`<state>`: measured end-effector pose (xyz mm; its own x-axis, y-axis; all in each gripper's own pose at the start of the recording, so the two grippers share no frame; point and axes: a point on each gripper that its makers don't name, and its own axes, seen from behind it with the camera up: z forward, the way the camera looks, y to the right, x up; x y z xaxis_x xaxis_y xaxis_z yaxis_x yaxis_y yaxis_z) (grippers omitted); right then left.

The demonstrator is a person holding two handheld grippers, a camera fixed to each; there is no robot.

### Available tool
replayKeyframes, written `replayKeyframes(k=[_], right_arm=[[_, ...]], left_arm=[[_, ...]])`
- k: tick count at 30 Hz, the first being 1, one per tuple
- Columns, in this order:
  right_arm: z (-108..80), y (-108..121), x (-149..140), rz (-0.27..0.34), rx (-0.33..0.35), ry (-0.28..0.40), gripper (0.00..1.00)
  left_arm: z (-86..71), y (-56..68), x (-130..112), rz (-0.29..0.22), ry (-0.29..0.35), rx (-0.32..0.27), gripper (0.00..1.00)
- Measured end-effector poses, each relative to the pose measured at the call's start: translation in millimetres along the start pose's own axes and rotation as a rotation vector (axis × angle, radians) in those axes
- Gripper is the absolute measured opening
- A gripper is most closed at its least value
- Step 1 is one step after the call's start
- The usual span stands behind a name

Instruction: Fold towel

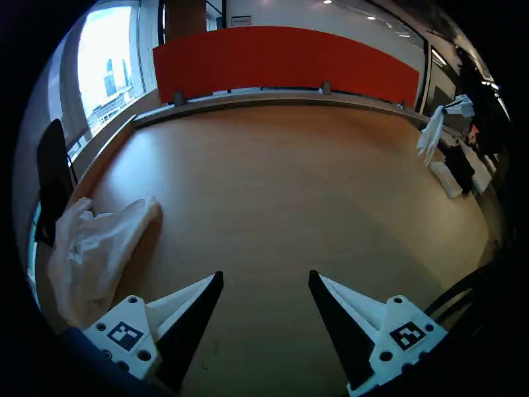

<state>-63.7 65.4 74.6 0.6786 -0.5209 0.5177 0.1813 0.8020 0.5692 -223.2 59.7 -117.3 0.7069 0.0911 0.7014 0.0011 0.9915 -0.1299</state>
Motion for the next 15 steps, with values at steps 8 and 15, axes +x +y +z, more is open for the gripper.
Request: replayKeyframes(k=[8,15], right_arm=[[0.0,39,-20,0.011,-0.039,-0.045,0.05],[0.7,68,-32,0.029,-0.069,-0.072,0.05]], left_arm=[[-0.6,1.4,3,0.004,-0.006,0.007,0.96],[-1.0,6.0,5,0.012,-0.01,0.01,0.96]])
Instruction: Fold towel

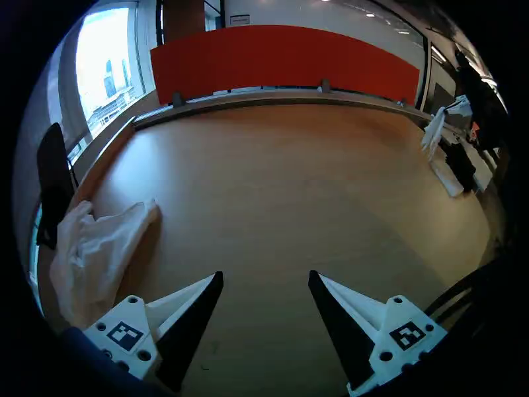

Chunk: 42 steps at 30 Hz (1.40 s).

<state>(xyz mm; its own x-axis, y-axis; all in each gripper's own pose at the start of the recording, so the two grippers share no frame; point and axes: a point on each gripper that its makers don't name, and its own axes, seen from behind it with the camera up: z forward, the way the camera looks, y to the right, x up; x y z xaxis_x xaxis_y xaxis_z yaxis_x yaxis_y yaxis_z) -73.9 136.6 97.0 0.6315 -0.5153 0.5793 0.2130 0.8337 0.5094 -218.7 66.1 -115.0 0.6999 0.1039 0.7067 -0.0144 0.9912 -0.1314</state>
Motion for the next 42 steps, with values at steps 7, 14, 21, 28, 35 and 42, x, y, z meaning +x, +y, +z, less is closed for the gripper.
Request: replayKeyframes(k=[7,14,21,28,35,42], right_arm=[[0.4,14,-16,0.008,-0.012,-0.03,0.05],[-4.0,20,-30,0.022,-0.02,-0.044,0.05],[-15.8,26,-52,0.05,-0.036,-0.061,0.05],[-31.5,32,-96,0.063,-0.053,-0.117,0.05],[-43.4,30,-136,0.076,-0.067,-0.172,0.05],[-52.1,28,-164,0.09,-0.083,-0.203,0.05]], left_arm=[[0.7,3.7,2,0.002,-0.004,0.0,0.96],[2.1,6.3,6,0.012,-0.004,-0.002,0.96],[1.4,10.4,11,0.018,0.002,-0.009,0.96],[1.3,12.3,10,0.028,0.001,-0.016,0.96],[0.0,10.5,9,0.034,-0.001,-0.019,0.96],[-1.4,8.7,7,0.04,-0.002,-0.019,0.96]])
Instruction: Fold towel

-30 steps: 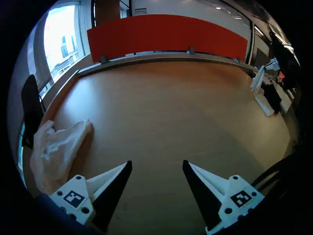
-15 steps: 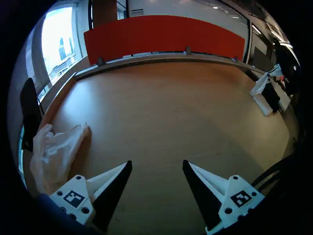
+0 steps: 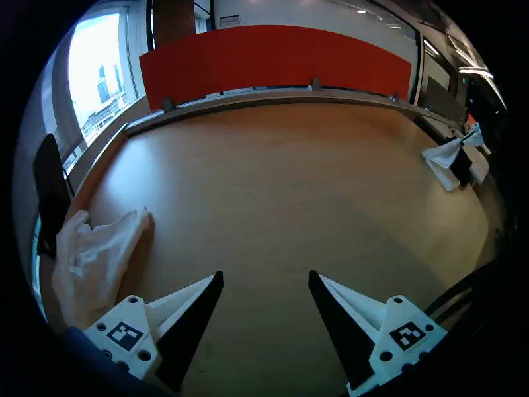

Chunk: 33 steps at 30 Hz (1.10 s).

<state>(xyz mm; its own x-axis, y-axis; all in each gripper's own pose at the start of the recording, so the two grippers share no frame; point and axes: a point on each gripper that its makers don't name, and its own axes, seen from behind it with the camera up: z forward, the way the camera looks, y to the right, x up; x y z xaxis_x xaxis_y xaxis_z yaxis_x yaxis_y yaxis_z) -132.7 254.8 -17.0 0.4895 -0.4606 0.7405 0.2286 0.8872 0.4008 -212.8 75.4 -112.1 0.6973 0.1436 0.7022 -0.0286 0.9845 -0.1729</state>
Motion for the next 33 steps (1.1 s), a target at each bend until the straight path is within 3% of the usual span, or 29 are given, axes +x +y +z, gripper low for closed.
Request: replayKeyframes(k=[9,24,33], right_arm=[[0.9,-3,-29,-0.019,-0.011,-0.046,0.05],[22.4,3,-89,0.068,-0.042,-0.172,0.05],[36.9,-4,-109,0.084,-0.055,-0.216,0.07]], left_arm=[[-1.1,0.7,-3,0.005,-0.005,-0.003,0.96],[-6.2,-2.1,-8,0.015,-0.014,0.007,0.96],[-8.2,-4.0,-9,0.023,-0.023,0.014,0.96]])
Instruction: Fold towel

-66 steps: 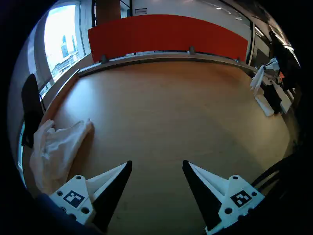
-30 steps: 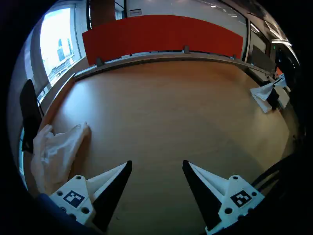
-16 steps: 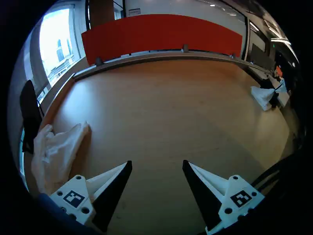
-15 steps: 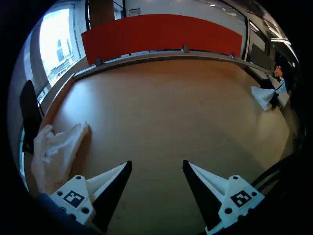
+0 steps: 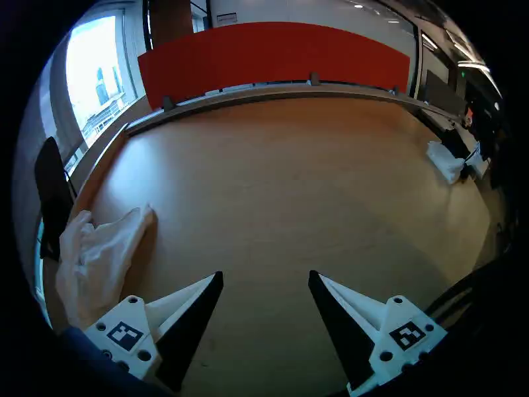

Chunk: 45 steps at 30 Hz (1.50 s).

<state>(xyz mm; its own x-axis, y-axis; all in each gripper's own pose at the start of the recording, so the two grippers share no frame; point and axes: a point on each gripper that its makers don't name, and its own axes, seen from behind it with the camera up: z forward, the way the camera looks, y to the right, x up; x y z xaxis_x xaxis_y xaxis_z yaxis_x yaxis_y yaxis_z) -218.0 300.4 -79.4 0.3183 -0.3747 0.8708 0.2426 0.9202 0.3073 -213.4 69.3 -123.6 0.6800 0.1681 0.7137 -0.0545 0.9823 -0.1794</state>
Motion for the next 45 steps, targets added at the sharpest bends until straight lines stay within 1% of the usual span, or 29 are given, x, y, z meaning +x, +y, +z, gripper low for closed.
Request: replayKeyframes(k=[5,9,11,13,16,18,19,23,30,40,43,45], right_arm=[[6.4,-3,-9,0.017,-0.005,-0.015,0.11],[9.7,-3,-14,0.029,-0.011,-0.016,0.17],[10.4,-3,-16,0.029,-0.013,-0.015,0.22],[10.5,-4,-17,0.029,-0.013,-0.012,0.32],[9.0,-6,-17,0.027,-0.009,-0.001,0.54],[7.3,-8,-17,0.025,-0.006,0.009,0.67],[6.6,-9,-16,0.024,-0.005,0.013,0.71],[3.3,-14,-11,0.02,0.005,0.036,0.78],[-1.5,-35,11,0.02,0.053,0.094,0.79],[3.9,-87,45,0.005,0.147,0.152,0.78],[7.8,-101,52,-0.007,0.167,0.159,0.73],[10.5,-109,56,-0.016,0.176,0.161,0.67]], left_arm=[[-0.7,0.0,0,0.003,-0.002,0.002,0.96],[-0.6,0.6,0,0.009,-0.007,0.002,0.96],[-0.4,0.9,0,0.011,-0.008,0.001,0.96],[-0.1,1.5,0,0.013,-0.009,0.0,0.96],[0.8,3.0,1,0.014,-0.008,-0.003,0.96],[1.5,4.1,2,0.015,-0.008,-0.005,0.96],[2.0,4.5,2,0.016,-0.008,-0.005,0.96],[3.3,6.5,3,0.019,-0.006,-0.009,0.96],[3.4,7.7,3,0.018,-0.005,-0.01,0.96],[-2.5,0.8,-3,0.004,-0.006,0.004,0.96],[-4.1,-1.5,-6,0.003,-0.008,0.01,0.96],[-5.3,-2.9,-7,0.002,-0.009,0.013,0.96]])
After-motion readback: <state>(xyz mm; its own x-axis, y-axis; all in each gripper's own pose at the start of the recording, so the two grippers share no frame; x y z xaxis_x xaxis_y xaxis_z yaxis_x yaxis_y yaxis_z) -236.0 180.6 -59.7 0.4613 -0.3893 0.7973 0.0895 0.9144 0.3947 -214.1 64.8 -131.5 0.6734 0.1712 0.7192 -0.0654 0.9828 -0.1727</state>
